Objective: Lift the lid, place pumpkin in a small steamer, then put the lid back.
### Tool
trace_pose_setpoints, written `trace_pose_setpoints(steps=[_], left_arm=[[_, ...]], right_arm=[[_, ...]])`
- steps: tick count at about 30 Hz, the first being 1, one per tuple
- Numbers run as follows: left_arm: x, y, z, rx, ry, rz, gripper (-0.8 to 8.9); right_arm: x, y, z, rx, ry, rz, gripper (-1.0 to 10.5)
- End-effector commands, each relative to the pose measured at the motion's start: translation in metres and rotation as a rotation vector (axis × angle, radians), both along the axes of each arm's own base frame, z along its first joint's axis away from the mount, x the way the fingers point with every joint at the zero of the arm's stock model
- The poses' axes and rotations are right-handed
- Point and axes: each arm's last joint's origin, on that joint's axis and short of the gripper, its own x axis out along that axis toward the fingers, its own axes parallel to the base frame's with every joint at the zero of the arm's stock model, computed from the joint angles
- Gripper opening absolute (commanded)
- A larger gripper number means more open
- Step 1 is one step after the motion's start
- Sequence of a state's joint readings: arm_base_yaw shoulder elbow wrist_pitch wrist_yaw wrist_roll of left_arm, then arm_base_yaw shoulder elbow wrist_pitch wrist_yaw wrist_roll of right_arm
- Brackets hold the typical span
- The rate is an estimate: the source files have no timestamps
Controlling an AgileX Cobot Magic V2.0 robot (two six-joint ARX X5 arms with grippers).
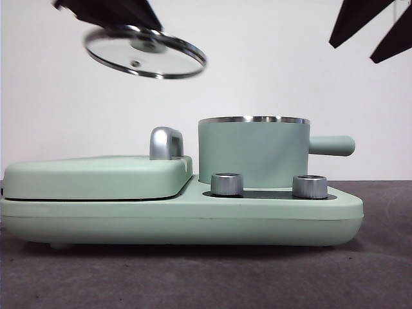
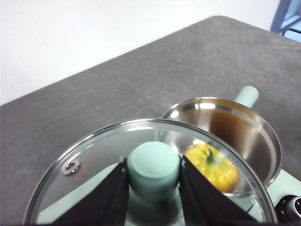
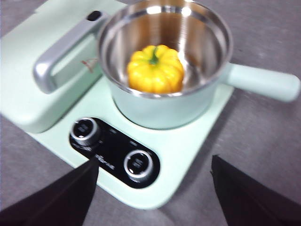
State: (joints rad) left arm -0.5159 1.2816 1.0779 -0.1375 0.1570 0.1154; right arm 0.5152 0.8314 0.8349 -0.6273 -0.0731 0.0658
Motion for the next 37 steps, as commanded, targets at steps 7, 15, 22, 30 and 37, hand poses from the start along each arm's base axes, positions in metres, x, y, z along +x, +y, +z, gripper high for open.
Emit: trace_pose_setpoints(steps=[7, 15, 22, 30, 37], left_arm=[[0.021, -0.047, -0.015, -0.053, -0.108, -0.100, 0.15], [0.022, -0.078, -0.033, -0.068, -0.122, -0.173, 0.15], [0.028, -0.090, -0.042, -0.103, -0.140, -0.184, 0.15], [0.033, -0.096, -0.049, -0.108, -0.135, -0.204, 0.15], [0.043, -0.104, -0.052, -0.114, -0.120, -0.213, 0.15]], right_arm=[[-0.011, -0.008, 0.004, 0.010, -0.046, -0.076, 3.7], [-0.012, -0.009, 0.003, -0.003, -0.031, -0.082, 3.7], [-0.013, -0.009, 0.002, -0.009, -0.016, -0.084, 3.7], [-0.013, -0.009, 0.002, -0.009, -0.015, -0.085, 3.7], [-0.013, -0.010, 0.002, -0.013, -0.017, -0.090, 3.7]])
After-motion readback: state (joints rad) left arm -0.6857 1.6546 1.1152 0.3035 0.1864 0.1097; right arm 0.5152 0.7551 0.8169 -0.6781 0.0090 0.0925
